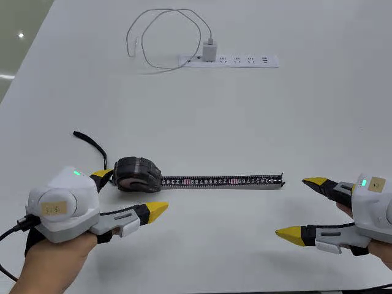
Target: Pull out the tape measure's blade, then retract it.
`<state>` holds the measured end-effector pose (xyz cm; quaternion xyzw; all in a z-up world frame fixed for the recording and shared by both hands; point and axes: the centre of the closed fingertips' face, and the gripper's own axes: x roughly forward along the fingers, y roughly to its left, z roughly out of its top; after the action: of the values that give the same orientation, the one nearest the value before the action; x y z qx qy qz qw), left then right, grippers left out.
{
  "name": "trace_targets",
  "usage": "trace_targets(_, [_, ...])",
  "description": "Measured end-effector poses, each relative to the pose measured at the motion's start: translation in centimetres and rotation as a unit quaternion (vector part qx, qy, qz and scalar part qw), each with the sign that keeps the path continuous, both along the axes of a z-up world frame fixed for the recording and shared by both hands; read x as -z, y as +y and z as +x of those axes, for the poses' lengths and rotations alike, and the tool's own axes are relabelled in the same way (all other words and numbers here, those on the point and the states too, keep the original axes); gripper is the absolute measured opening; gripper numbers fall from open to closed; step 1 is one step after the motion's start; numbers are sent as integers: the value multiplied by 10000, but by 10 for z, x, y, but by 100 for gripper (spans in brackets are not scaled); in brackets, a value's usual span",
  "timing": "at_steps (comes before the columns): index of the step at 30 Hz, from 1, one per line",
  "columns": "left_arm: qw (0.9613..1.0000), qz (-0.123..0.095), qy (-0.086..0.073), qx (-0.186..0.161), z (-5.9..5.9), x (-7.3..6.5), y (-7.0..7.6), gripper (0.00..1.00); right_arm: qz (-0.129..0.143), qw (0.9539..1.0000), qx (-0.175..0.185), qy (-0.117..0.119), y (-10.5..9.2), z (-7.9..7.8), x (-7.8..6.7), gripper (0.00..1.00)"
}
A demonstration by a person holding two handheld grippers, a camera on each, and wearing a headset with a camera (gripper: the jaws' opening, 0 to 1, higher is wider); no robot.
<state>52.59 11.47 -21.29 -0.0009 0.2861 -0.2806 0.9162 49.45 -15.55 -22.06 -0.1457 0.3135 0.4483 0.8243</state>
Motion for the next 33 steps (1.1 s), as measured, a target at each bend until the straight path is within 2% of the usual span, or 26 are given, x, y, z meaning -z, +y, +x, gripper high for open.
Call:
trace_targets(10, [9990,-148,28,-431,6,1,3,78,-222,9995,-242,-18,-2,11,0,66])
trace_targets(26, [9961,19,59,-882,16,7,3,76,-532,9960,-709,77,-5,30,6,56])
trace_targets(33, [9935,78,69,-1137,21,9,4,76,-741,9922,-992,140,-6,35,11,52])
